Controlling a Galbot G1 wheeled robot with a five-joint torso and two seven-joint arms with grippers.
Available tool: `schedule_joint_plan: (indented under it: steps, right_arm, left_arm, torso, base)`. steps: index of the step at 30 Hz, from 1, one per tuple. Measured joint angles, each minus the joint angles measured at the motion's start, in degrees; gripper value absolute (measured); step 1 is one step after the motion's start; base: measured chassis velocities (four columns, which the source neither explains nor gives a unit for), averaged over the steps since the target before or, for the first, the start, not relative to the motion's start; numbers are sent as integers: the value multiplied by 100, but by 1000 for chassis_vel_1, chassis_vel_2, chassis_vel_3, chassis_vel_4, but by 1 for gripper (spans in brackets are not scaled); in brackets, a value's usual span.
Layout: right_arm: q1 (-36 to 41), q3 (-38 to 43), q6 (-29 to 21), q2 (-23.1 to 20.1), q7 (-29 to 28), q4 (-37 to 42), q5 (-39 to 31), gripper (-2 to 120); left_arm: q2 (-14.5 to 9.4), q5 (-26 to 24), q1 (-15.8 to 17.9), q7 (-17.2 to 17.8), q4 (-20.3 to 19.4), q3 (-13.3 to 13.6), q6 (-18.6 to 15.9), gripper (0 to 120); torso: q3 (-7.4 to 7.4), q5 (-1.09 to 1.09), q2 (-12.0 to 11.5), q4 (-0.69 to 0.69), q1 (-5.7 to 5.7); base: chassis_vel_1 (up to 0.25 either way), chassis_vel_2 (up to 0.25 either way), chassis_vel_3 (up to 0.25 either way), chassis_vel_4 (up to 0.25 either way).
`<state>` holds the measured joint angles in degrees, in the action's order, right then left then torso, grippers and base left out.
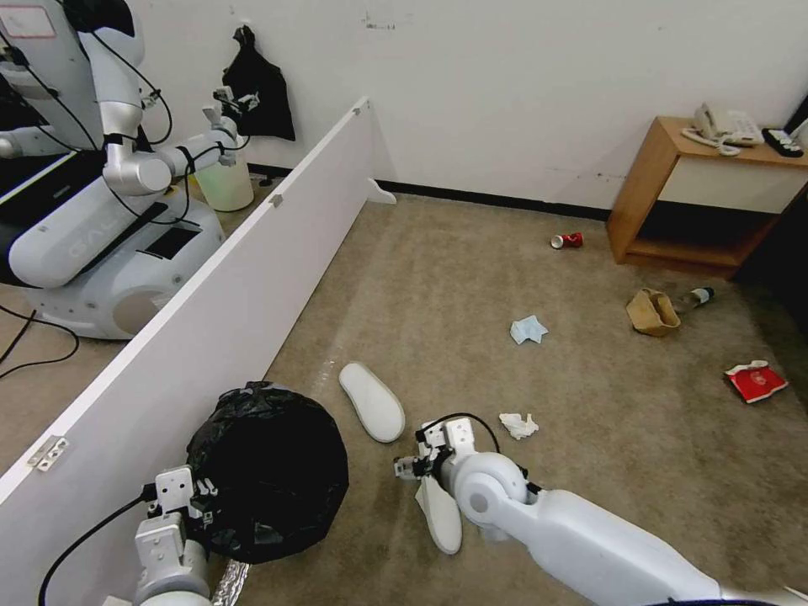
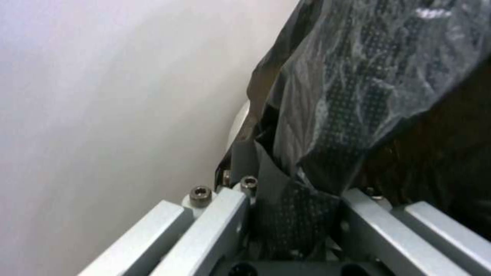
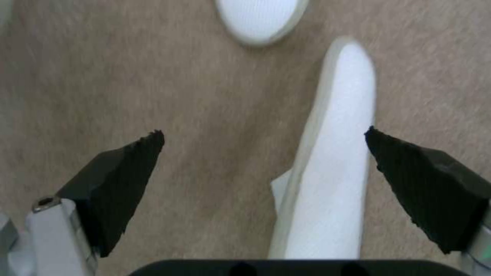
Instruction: Pick up the trash bin, then pick up the garbage from the floor and place it into the trash bin.
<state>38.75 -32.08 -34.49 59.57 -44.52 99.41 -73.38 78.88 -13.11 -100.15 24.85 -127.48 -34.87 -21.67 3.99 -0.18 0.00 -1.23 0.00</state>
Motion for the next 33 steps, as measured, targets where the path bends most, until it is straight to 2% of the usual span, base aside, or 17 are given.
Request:
schedule_joint_plan:
  steps: [6,11,20,33]
  right_arm:
    - [-191,-330,-353,283,-525,-292,-232,100]
    - [-233,-435,-497,406,-694,-566,-328,100]
    - [-158,-375,-480,690,-764,-1061,-275,100]
    - [126,-107,-402,753,-779,-1327,-40,100]
  left_arm:
    - [-15,-24,42,-5,-42,-49,10,1]
    - [-70,-70,93,-25,-27,-90,30,1]
    - [-250,-209,150,-32,29,-106,54,1]
    - [-438,-340,220,-39,107,-107,78,1]
  torso:
    - [0,1,0,1,0]
    - [0,1,0,-1,0]
    - [0,1,0,1,0]
    - [0,1,0,0,0]
  base:
    - [0,0,0,0]
    - [0,0,0,0]
    - [0,0,0,0]
    - [0,0,0,0]
